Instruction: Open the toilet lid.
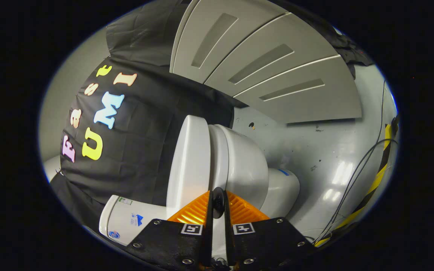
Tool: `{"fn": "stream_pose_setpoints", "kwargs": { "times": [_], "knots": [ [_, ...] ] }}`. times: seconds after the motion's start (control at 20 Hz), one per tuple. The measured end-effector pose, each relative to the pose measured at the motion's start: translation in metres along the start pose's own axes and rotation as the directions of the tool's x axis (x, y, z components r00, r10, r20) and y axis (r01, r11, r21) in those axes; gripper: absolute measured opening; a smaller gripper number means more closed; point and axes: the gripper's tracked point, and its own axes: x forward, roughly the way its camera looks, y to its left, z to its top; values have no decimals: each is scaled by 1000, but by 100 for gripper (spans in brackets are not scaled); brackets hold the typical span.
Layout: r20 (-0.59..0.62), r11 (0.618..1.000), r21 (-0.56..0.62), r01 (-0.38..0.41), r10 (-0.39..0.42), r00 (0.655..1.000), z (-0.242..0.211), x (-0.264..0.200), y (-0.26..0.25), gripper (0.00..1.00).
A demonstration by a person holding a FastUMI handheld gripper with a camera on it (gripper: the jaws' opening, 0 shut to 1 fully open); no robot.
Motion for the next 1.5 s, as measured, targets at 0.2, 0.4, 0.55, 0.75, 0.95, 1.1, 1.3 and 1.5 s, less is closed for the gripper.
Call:
{"fn": "stream_pose_setpoints", "kwargs": {
  "times": [0.2,0.4,0.55,0.75,0.95,1.1,1.3,1.5],
  "knots": [
    [5,999,33,-5,5,1000,-2,2,1,0],
    [-26,999,-44,33,-34,999,-2,0,5,0],
    [-43,992,-104,71,-76,996,0,-2,7,0],
    [-20,984,-155,85,-89,996,7,-12,33,0],
    [-12,970,-239,40,-44,999,14,-23,75,0],
    [-9,960,-280,28,-31,999,14,-31,96,0],
    [-13,932,-363,-24,21,1000,11,-41,135,0],
    [-15,906,-420,-53,52,999,3,-51,171,0]
  ]
}}
